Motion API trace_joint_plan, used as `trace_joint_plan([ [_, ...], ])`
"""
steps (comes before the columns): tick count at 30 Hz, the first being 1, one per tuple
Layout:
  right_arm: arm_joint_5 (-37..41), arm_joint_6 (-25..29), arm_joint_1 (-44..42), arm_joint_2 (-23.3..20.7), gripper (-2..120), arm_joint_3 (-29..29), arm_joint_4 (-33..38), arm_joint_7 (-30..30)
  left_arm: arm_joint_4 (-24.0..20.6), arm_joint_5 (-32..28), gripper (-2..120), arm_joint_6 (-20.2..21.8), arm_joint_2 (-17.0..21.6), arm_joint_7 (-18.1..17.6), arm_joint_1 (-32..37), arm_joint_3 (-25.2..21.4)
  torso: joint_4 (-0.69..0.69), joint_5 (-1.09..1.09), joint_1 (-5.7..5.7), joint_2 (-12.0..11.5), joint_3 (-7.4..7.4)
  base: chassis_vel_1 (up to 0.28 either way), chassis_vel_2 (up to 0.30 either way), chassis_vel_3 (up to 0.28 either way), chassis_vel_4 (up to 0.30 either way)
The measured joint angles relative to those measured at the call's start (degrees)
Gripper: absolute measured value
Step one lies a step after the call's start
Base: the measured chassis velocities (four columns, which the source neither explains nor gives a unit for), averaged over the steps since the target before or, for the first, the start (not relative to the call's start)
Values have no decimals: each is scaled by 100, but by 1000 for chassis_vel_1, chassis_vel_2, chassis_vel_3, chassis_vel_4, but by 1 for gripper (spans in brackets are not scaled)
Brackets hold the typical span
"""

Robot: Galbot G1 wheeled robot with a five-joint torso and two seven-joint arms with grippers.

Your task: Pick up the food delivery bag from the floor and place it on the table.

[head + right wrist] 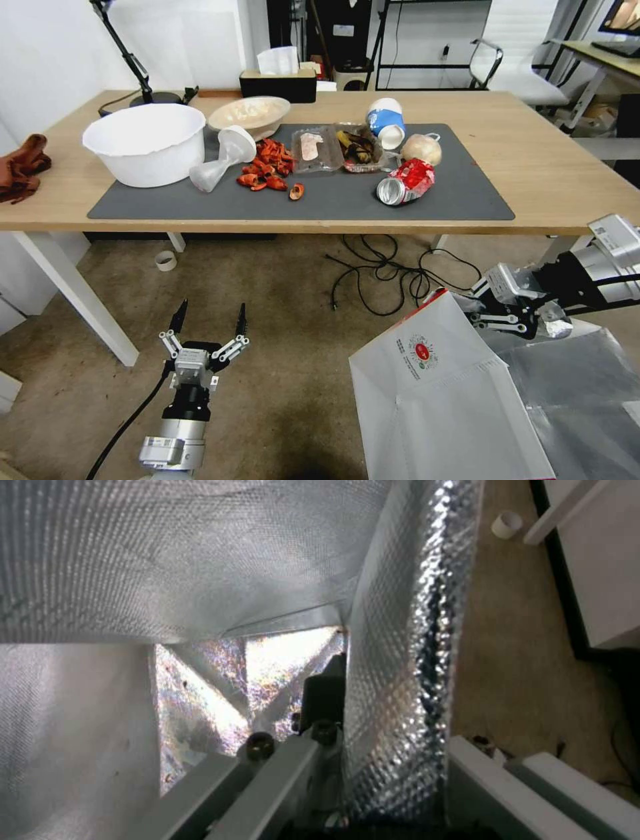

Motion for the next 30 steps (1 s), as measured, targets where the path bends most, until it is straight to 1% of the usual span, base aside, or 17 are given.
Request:
trace_joint_plan([
  [5, 0, -1, 0, 3, 0, -9, 1, -1, 1, -1, 100, -11, 3, 0, 2, -6, -1, 0, 35, 95, 60, 0, 0, 0, 0],
  [8, 2, -2, 0, -24, 0, -11, 0, -2, 34, -29, 100, -22, 3, -2, -5, 1, 0, 0, 68, 191, 123, 0, 0, 0, 0],
  [16, 5, -3, 0, 9, 0, -10, 0, -2, 112, -43, 100, -38, 4, -5, -14, 38, 1, 0, 121, 324, 203, 0, 0, 0, 0],
  [19, -3, -4, 0, 53, 0, -19, 8, -2, 125, -45, 100, -39, 25, -6, -41, 34, 0, 0, 156, 421, 263, 0, 0, 0, 0],
  [20, -3, -4, 0, 53, 0, -19, 8, -2, 125, -45, 100, -39, 25, -6, -41, 34, 0, 0, 156, 421, 263, 0, 0, 0, 0],
  [23, -9, -4, 2, 66, 0, -27, 9, -2, 119, -51, 100, -36, 42, -8, -48, 12, 0, 0, 207, 545, 337, 0, 0, 0, 0],
  [28, -9, -4, 5, 70, 0, -28, 10, -1, 99, -52, 100, -33, 45, -8, -36, 3, 0, 0, 242, 636, 390, 0, 0, 0, 0],
  [30, -12, -4, 5, 90, 0, -37, 16, 0, 104, -46, 100, -36, 41, -8, -27, -17, 0, 0, 269, 705, 435, 0, 0, 0, 0],
])
